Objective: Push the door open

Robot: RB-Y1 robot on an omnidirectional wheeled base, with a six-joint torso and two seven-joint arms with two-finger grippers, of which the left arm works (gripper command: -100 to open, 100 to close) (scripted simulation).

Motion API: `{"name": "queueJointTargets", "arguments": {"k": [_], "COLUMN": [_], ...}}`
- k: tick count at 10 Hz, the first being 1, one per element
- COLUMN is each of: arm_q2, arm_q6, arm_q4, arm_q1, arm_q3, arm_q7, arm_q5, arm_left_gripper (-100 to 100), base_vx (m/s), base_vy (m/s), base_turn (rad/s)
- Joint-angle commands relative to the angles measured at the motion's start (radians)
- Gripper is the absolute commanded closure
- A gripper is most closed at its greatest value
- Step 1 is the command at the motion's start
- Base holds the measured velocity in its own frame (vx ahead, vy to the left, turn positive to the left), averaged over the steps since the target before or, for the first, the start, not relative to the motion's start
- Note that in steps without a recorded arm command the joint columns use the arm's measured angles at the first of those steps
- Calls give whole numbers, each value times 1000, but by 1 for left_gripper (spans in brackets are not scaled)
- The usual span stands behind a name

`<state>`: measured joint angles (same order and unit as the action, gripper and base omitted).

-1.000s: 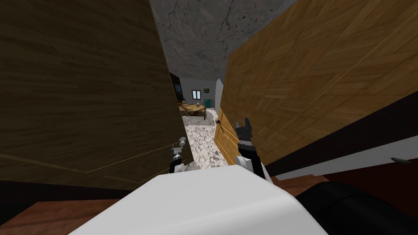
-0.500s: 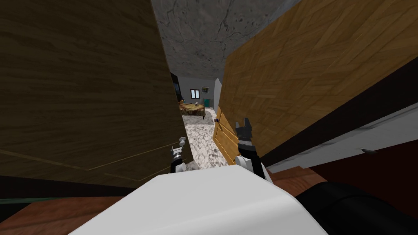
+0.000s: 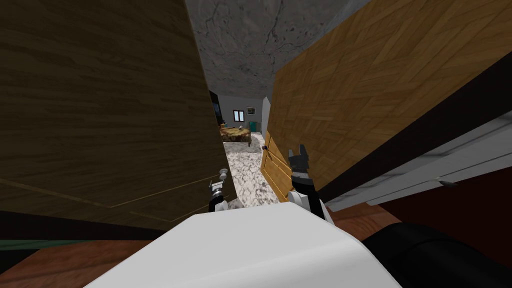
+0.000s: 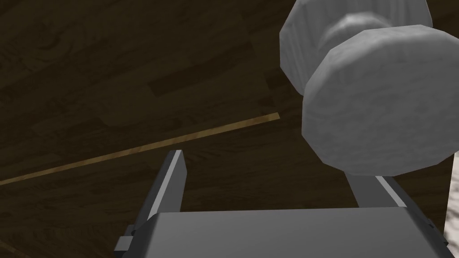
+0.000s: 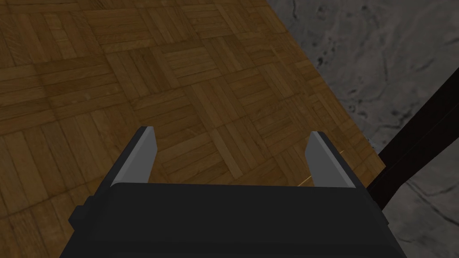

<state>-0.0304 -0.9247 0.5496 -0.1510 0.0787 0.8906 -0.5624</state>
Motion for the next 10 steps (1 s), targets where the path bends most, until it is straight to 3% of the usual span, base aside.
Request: {"name": "queueJointTargets", "arguments": {"k": [1, 3, 4, 7, 8, 10], "arm_q2": [17, 17, 23, 23, 37, 37], "arm_q6": [5, 5, 3, 3, -2, -2], "arm_q4": [50, 61, 65, 65, 74, 49], "arm_q1": [-4, -3, -4, -4, -2, -2], "arm_q3": [-12, -12, -16, -16, -23, -23], "arm_q7": [-6, -6, 20, 20, 70, 70], "arm_q5": [7, 7, -9, -9, -40, -40], "arm_left_gripper": [-100, -100, -100, -100, -100, -100], "base_vx": [0, 3, -27, -22, -61, -55], "base_vy": [0, 3, 0, 2, -16, -5], "base_turn": [0, 6, -48, -22, -127, 3]}}
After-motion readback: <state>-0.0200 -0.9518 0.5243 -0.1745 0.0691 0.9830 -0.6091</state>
